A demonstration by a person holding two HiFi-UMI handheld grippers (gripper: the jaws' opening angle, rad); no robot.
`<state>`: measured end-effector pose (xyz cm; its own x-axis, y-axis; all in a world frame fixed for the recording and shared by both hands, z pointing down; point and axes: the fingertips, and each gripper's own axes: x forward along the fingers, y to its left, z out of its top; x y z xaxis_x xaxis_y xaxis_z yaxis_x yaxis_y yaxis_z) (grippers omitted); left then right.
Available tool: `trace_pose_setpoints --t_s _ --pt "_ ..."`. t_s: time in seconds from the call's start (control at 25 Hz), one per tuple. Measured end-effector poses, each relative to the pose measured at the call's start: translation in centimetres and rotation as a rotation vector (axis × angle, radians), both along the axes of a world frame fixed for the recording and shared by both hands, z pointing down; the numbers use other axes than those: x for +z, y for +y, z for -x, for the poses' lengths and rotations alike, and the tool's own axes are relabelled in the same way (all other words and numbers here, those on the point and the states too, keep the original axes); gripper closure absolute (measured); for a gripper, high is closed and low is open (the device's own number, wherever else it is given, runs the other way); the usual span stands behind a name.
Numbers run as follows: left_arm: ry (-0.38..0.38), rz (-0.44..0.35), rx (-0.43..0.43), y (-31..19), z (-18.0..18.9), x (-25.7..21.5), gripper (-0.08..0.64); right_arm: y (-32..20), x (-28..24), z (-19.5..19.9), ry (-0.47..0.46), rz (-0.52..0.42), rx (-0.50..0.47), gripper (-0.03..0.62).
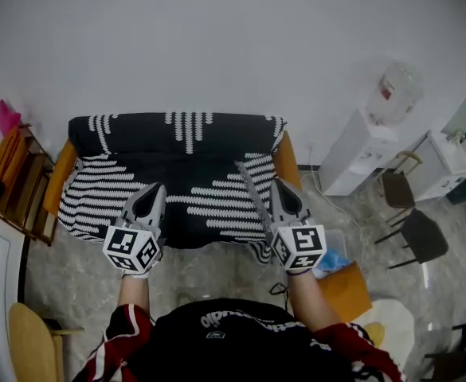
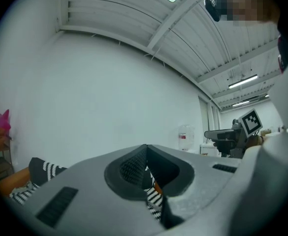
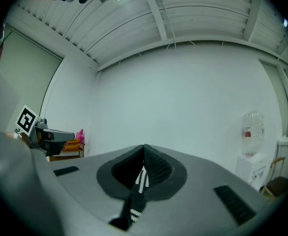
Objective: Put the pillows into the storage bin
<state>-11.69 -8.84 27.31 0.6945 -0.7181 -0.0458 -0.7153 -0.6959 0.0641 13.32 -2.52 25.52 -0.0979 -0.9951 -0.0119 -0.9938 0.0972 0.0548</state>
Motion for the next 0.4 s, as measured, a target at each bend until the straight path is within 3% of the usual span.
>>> trace_pose_setpoints --t_s 0.4 --pt "0.003 0.008 0.0 -0.07 0.57 0.45 0.558 -0.09 0.46 0.62 0.002 0.013 -0.001 0.595"
